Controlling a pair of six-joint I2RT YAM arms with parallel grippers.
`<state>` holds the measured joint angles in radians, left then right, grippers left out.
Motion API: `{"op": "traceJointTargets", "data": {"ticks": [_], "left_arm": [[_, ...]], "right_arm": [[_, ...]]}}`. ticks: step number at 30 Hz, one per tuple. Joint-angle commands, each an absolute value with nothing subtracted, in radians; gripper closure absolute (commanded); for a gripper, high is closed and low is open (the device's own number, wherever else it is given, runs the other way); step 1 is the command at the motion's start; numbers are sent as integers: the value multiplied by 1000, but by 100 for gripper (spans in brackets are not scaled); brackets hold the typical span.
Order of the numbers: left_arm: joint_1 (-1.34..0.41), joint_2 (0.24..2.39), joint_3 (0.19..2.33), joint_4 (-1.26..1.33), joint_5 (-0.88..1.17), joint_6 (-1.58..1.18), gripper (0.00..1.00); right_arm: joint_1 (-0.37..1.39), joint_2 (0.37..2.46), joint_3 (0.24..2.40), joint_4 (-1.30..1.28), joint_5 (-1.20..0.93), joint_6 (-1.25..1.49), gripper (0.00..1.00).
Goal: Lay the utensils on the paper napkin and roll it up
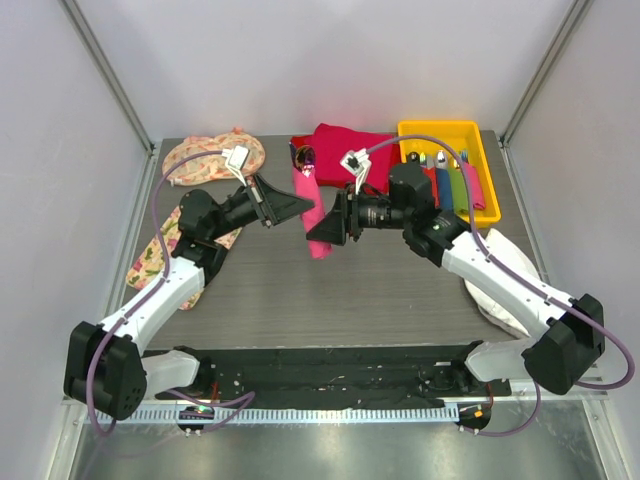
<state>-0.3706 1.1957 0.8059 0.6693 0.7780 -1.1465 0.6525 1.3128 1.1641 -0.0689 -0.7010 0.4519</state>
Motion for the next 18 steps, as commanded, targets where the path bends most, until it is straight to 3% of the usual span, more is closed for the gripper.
{"op": "traceJointTargets", "data": {"ticks": [1, 6, 8, 9, 12, 16, 18], "left_arm": [[-364, 1186, 857, 752, 764, -1152, 100], [-350, 1189, 864, 764, 758, -1152, 100], [-342, 1189, 864, 765, 759, -1154, 100], [-342, 1189, 864, 767, 759, -1154, 100], [-342, 1189, 861, 769, 761, -1152, 100], [-341, 1187, 859, 769, 770, -1154, 100], [-341, 1186, 859, 776, 781, -1157, 100]], "right_arm": [[657, 1276, 1128, -41, -721, 479, 49], [658, 1272, 1083, -5, -770, 525, 63], [658, 1272, 1068, -6, -790, 541, 77], [658, 1273, 1063, -5, -801, 543, 91], [658, 1262, 1049, 31, -795, 540, 99], [658, 1261, 1055, 14, -758, 509, 99], [658, 1259, 1069, 6, -743, 497, 77]]}}
